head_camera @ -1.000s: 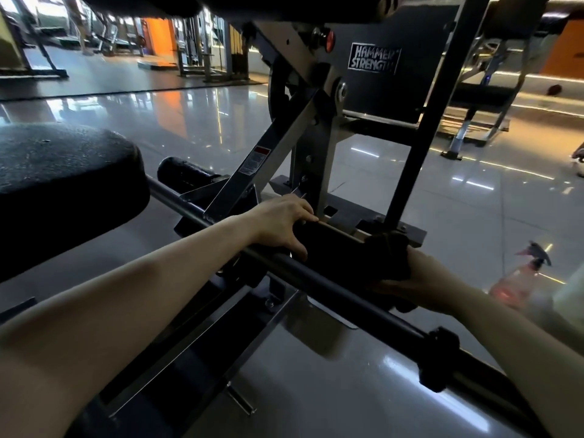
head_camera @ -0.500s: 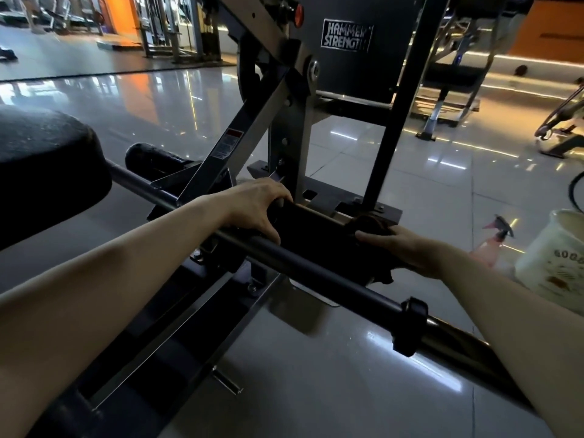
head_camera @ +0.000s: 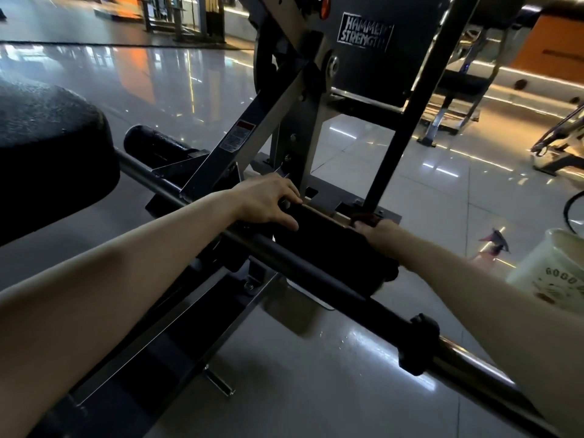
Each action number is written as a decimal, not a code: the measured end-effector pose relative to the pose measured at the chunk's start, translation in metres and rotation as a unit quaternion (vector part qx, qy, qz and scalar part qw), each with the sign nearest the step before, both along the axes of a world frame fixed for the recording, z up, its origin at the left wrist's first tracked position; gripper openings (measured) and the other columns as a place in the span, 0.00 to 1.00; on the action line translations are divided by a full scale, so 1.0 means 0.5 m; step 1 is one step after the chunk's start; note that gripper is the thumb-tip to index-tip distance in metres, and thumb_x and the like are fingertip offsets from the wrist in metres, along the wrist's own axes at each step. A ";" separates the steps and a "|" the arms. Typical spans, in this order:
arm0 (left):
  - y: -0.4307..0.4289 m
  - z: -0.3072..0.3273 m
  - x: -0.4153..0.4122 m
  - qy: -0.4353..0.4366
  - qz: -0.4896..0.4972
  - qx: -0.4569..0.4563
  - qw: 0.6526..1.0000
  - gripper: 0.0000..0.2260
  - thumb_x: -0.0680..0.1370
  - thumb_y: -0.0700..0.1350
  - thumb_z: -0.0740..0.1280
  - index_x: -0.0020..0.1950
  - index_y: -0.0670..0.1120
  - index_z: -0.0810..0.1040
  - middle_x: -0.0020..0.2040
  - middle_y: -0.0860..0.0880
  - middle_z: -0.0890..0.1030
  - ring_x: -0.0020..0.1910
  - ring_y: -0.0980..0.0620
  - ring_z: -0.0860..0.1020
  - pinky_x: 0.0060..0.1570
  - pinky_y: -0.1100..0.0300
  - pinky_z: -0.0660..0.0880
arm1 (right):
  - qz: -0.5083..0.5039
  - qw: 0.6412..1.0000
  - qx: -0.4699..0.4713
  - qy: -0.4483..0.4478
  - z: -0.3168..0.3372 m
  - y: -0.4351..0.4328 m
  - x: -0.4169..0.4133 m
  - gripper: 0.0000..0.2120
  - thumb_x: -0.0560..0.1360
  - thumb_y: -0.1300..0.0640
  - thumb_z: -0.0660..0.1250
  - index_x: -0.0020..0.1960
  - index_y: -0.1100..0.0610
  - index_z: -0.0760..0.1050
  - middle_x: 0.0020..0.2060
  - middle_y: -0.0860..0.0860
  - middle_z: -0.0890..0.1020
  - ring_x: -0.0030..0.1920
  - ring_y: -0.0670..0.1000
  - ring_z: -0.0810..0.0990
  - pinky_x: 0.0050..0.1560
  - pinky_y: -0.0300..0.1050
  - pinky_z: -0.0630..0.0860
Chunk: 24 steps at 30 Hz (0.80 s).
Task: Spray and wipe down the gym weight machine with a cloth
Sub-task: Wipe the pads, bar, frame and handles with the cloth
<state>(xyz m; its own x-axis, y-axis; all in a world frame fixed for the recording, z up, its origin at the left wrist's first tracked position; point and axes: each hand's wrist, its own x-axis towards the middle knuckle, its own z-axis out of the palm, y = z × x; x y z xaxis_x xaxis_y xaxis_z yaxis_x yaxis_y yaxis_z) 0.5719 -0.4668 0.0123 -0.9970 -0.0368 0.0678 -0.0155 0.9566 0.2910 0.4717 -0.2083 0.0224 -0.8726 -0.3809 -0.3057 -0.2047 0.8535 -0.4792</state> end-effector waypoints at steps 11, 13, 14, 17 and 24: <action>0.006 0.001 0.006 0.060 0.055 0.040 0.996 0.20 0.63 0.63 0.80 0.48 0.59 0.77 0.49 0.58 0.77 0.50 0.57 0.77 0.48 0.55 0.72 | 0.199 0.969 0.024 0.141 0.028 -0.163 0.081 0.20 0.85 0.51 0.56 0.71 0.60 0.71 0.67 0.61 0.77 0.66 0.62 0.76 0.65 0.52 0.72; 0.004 0.005 0.008 0.046 0.039 0.033 0.998 0.20 0.64 0.65 0.79 0.49 0.60 0.79 0.54 0.59 0.78 0.53 0.58 0.76 0.54 0.53 0.72 | 0.219 0.962 0.048 0.156 0.026 -0.087 0.079 0.17 0.84 0.54 0.58 0.69 0.60 0.72 0.64 0.61 0.79 0.62 0.62 0.78 0.61 0.52 0.73; 0.004 0.007 0.009 0.045 0.036 0.030 0.998 0.21 0.64 0.66 0.78 0.49 0.59 0.79 0.55 0.60 0.78 0.54 0.58 0.75 0.57 0.52 0.71 | 0.218 0.963 0.041 0.150 0.027 -0.050 0.075 0.16 0.84 0.55 0.59 0.68 0.60 0.72 0.62 0.60 0.79 0.60 0.62 0.78 0.59 0.52 0.74; 0.011 0.015 0.011 0.033 0.031 0.038 0.998 0.23 0.64 0.67 0.78 0.53 0.57 0.81 0.54 0.59 0.79 0.54 0.58 0.75 0.60 0.50 0.70 | 0.206 0.971 0.007 0.122 0.025 0.044 0.067 0.11 0.83 0.57 0.61 0.62 0.61 0.74 0.52 0.61 0.81 0.46 0.57 0.79 0.44 0.47 0.73; 0.003 0.017 0.018 -0.004 0.006 0.068 0.998 0.26 0.63 0.64 0.80 0.56 0.60 0.78 0.61 0.56 0.77 0.57 0.56 0.77 0.60 0.49 0.78 | 0.223 0.971 -0.048 0.069 -0.024 0.097 0.034 0.44 0.59 0.29 0.76 0.70 0.44 0.69 0.58 0.45 0.78 0.59 0.48 0.77 0.62 0.50 0.76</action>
